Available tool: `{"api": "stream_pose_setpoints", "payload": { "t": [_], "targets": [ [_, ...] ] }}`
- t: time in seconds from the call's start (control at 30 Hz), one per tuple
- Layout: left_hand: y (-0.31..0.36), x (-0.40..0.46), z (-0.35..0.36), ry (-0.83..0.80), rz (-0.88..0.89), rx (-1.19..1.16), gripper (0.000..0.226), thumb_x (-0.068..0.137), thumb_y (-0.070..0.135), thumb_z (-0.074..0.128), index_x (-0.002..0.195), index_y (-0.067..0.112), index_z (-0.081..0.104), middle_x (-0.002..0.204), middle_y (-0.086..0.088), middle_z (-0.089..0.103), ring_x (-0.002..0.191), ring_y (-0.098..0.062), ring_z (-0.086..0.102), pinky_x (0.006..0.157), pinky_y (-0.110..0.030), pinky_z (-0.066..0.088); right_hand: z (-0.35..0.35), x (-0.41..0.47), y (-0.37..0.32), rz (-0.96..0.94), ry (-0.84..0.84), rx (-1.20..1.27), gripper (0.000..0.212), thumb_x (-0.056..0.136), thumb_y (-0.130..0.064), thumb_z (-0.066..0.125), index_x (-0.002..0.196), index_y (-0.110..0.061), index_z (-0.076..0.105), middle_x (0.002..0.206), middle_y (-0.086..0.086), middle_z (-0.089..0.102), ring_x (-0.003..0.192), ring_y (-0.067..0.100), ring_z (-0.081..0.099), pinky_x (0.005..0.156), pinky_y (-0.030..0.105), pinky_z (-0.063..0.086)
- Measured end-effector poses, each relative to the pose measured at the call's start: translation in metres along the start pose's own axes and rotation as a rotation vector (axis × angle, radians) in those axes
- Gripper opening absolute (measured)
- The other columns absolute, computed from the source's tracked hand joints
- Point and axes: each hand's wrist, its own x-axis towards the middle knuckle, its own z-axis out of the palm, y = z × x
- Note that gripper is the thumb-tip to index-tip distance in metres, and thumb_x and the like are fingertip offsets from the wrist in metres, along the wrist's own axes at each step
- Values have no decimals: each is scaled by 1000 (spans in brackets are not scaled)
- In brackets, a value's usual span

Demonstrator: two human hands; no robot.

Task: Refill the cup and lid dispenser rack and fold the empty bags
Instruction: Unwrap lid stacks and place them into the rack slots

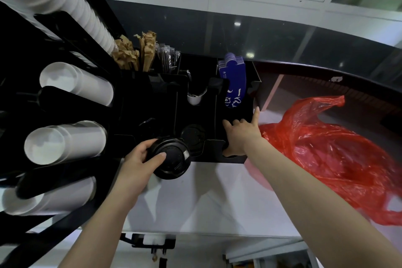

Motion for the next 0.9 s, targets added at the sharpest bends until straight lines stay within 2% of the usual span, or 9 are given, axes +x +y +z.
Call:
{"api": "stream_pose_setpoints", "payload": {
  "t": [0.1, 0.17, 0.27, 0.33, 0.4, 0.47, 0.63, 0.77, 0.9],
  "targets": [
    [-1, -2, -1, -3, -1, 16, 33, 88, 3, 62, 115, 22, 61, 107, 1, 70, 102, -10, 65, 86, -23, 47, 0, -2, 3, -9, 18, 79, 109, 61, -70, 69, 143, -16, 23, 123, 6, 56, 121, 31, 48, 100, 72, -16],
    [-2, -2, -3, 5, -1, 22, 32, 88, 4, 62, 112, 26, 61, 106, 3, 71, 101, -9, 65, 88, -25, 47, 1, -8, 4, 6, 34, 130, 113, 58, -69, 71, 144, -17, 20, 133, 8, 50, 130, 32, 39, 102, 73, -11],
    [-3, -1, -4, 17, 0, 17, 32, 88, 4, 62, 109, 29, 62, 105, 4, 71, 100, -9, 65, 91, -28, 47, 8, -25, 3, 42, 77, 116, 114, 66, -72, 64, 151, -19, 9, 155, 11, 20, 144, 31, 15, 105, 72, -6],
    [-3, 0, -3, 18, 3, 13, 32, 88, 3, 62, 110, 28, 62, 105, 3, 71, 100, -9, 65, 91, -28, 47, 15, -38, -1, 46, 127, 104, 105, 78, -66, 57, 152, -18, 2, 160, 8, 8, 147, 29, 7, 105, 71, -9],
    [-4, 0, -2, 11, 3, 6, 32, 88, 3, 62, 109, 28, 61, 105, 3, 71, 100, -8, 65, 89, -27, 48, 21, -48, -6, 17, 149, 84, 93, 85, -51, 56, 153, -16, 3, 160, 5, 11, 147, 26, 8, 101, 70, -19],
    [-4, 0, -1, 9, 1, 2, 32, 88, 3, 62, 107, 29, 61, 105, 4, 71, 100, -8, 65, 87, -25, 47, 23, -52, -10, -3, 122, 51, 90, 85, -39, 56, 153, -16, 3, 160, 5, 12, 146, 26, 11, 92, 68, -29],
    [-6, 0, 0, 3, 5, 4, 32, 88, 3, 62, 106, 31, 62, 103, 5, 71, 98, -6, 66, 86, -24, 47, 14, -44, -15, 10, 78, 21, 88, 86, -34, 58, 153, -19, 4, 159, 3, 13, 142, 29, 20, 89, 69, -29],
    [-4, -1, -1, 12, 34, -4, 34, 88, 0, 61, 102, 30, 62, 97, 8, 72, 93, -3, 66, 82, -21, 47, 9, -45, -16, 9, 86, 70, 81, 87, -33, 56, 153, -17, 13, 156, 4, 21, 144, 28, 13, 101, 71, -17],
    [-3, -3, -7, 28, 61, 3, 33, 87, 0, 62, 102, 30, 63, 96, 7, 73, 91, -2, 67, 80, -19, 46, 0, -54, -20, 11, 346, 239, 78, 81, -23, 58, 150, -14, 24, 152, 4, 32, 144, 25, 18, 111, 65, 2]
  ]
}}
